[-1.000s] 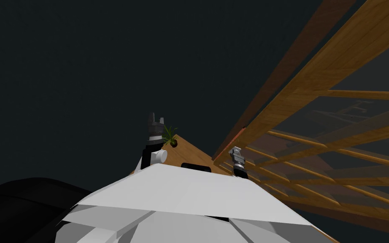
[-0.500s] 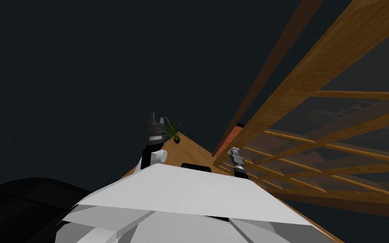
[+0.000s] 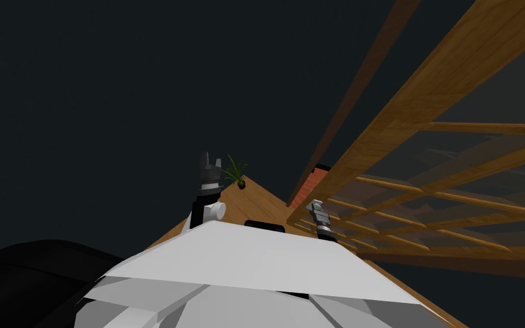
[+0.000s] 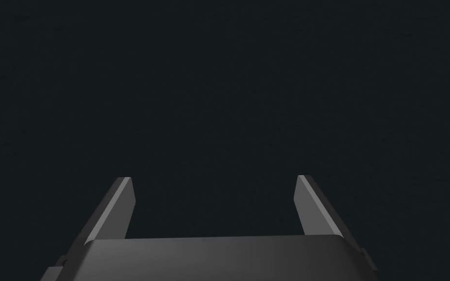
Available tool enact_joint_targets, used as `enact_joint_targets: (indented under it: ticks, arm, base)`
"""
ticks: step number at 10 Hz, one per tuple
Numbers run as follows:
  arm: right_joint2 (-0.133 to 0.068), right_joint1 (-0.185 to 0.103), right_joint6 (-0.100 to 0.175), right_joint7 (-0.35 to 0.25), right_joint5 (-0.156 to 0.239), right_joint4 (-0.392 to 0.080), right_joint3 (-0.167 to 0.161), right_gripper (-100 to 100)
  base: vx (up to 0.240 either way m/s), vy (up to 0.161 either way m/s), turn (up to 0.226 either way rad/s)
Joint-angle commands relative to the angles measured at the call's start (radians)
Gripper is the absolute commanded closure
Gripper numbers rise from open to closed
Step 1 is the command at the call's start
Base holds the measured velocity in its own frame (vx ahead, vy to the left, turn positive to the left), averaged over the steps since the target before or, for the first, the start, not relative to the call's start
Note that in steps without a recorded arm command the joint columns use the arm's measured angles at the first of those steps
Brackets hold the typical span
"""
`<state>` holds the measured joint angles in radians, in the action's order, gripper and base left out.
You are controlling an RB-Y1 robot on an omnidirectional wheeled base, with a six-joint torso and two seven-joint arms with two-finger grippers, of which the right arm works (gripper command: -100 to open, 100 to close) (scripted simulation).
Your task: Pull the door open
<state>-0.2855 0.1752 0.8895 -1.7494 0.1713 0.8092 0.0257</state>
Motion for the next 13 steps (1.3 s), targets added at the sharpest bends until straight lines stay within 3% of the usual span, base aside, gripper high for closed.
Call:
enact_joint_targets:
  ticks: [1,6,7,8,13]
  arm:
    - [-0.011,0.013,0.026,-0.024,-0.014,-0.007,-0.018,100]
    - [-0.059,0.056,0.089,-0.093,-0.053,-0.004,-0.062,100]
    - [-0.055,0.047,0.078,-0.084,-0.049,-0.009,-0.057,100]
    - [-0.067,0.056,0.103,-0.103,-0.06,-0.021,-0.068,100]
    - [-0.101,0.075,0.171,-0.148,-0.087,-0.048,-0.09,100]
  base:
    - [-0.226,-0.035,0.103]
    - [-0.23,-0.037,0.103]
    - [-0.104,-0.009,0.016]
    - [-0.18,-0.038,0.146]
    - [-0.242,-0.059,0.152]
